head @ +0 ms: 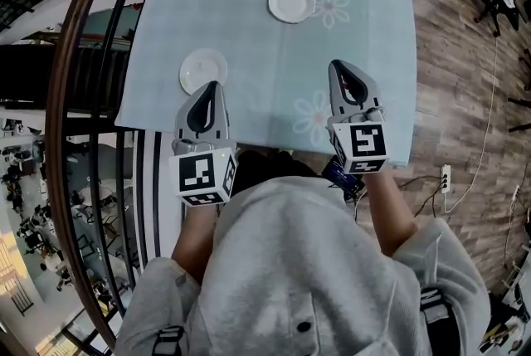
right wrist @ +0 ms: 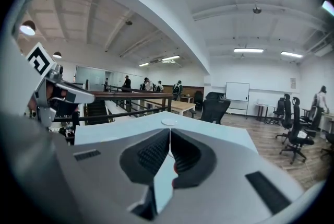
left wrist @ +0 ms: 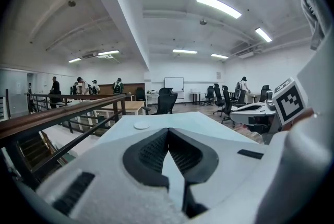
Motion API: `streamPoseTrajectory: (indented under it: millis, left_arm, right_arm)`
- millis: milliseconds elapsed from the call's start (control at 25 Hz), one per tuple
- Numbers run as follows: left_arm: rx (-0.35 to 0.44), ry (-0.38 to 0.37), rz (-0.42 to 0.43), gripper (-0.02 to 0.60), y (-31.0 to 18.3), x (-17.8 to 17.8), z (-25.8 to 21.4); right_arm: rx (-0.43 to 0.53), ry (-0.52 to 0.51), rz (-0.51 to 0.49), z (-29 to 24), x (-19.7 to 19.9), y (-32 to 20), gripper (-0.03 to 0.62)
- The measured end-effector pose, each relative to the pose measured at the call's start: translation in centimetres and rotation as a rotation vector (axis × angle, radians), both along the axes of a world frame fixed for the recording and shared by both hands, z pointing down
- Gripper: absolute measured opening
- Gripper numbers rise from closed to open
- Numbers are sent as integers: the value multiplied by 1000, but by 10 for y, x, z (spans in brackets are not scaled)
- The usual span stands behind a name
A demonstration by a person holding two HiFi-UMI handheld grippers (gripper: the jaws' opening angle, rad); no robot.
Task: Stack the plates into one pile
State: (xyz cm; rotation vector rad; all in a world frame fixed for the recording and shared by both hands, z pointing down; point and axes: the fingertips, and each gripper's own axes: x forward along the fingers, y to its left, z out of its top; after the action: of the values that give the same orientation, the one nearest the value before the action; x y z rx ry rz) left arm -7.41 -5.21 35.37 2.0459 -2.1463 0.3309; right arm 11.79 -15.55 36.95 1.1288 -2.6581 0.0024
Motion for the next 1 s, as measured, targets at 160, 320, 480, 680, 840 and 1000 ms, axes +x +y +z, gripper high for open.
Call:
streamPoseTrajectory:
  millis: [160,320,480,680,840,1000]
  left_arm:
    - [-12,13,34,17,-8,-3,4]
    - [-10,16,90,17,-28,-6,2]
    - [5,36,130,17,-38,-17,-2]
    - [16,59,166,17,-47,-43,-7]
    - [17,83,200,17,-58,-54,-2]
    - [33,107,246,17,-66,-55,-2]
  right_arm:
    - [-6,21,45,6,8,3,26]
    - [4,27,86,-2,9,-5,26]
    - [28,54,134,-10,3,-11,26]
    - [75,85,168,-32,-20,-18,26]
    - [85,108,197,-38,-31,-21,26]
    - [82,134,230,-39,-34,-19,26]
